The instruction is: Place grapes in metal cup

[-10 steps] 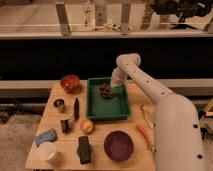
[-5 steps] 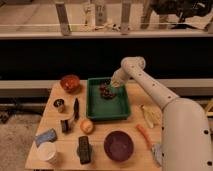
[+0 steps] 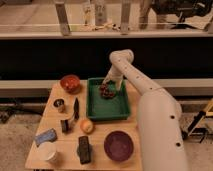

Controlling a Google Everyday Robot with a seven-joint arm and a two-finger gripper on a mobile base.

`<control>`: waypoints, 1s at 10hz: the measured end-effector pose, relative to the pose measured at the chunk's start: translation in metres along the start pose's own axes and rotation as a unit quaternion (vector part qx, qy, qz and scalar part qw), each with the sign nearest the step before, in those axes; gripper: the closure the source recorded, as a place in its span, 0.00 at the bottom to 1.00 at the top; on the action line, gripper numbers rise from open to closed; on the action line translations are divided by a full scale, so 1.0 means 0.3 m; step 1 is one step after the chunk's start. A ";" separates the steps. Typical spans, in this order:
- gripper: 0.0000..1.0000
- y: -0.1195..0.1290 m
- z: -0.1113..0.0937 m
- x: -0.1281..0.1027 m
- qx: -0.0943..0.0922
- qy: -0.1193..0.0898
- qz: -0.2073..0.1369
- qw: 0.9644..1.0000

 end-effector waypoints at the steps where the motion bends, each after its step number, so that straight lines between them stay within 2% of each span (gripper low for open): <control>1: 0.20 -0.007 0.018 -0.013 -0.005 -0.002 -0.017 1.000; 5: 0.20 -0.035 0.070 -0.062 0.006 -0.015 -0.061 0.998; 7: 0.20 -0.055 0.102 -0.085 0.003 -0.022 -0.077 0.997; 10: 0.21 -0.088 0.156 -0.104 0.002 -0.023 -0.086 0.996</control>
